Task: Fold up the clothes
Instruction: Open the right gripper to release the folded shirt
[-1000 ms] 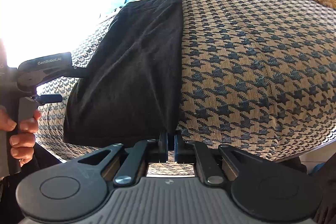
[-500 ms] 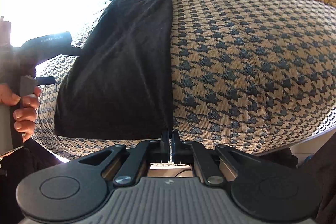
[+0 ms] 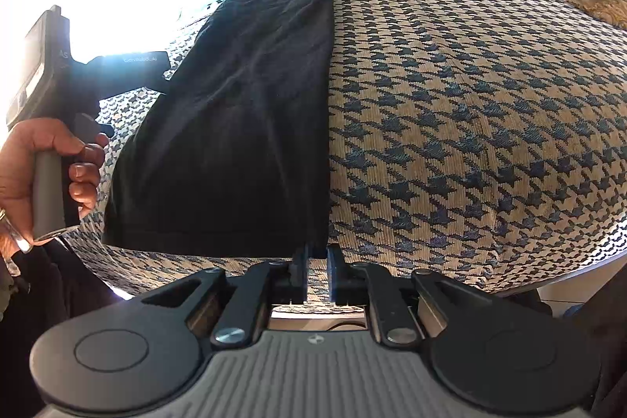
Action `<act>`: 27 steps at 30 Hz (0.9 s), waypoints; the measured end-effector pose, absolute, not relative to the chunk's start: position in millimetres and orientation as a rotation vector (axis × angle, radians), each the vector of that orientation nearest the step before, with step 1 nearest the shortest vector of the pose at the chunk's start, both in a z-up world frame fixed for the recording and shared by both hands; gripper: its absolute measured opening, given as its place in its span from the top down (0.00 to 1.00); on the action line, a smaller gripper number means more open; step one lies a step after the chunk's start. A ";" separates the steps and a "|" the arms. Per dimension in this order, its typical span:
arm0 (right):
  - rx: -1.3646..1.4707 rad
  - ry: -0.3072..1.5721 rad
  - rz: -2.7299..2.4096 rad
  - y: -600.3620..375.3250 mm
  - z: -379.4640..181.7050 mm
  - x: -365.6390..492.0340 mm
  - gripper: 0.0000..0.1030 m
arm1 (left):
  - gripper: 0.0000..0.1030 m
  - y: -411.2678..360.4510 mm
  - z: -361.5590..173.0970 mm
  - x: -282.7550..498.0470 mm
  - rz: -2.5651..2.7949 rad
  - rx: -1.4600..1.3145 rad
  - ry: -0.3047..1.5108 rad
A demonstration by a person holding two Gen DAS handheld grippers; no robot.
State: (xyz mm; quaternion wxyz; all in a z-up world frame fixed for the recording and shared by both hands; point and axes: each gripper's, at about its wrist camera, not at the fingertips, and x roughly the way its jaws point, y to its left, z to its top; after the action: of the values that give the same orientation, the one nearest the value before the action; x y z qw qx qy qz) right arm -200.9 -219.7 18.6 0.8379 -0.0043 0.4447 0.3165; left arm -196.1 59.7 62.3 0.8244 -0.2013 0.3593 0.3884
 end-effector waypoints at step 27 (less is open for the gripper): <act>-0.056 0.962 0.875 -197.1 39.1 -208.3 0.52 | 0.00 88.2 52.9 -141.2 0.790 -0.449 0.768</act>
State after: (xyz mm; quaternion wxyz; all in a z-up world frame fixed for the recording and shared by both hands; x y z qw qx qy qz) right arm -208.3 -197.1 39.1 0.7957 -0.0262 0.4477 0.4071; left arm -141.2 88.2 52.9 0.8283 -0.2114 0.3619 0.3719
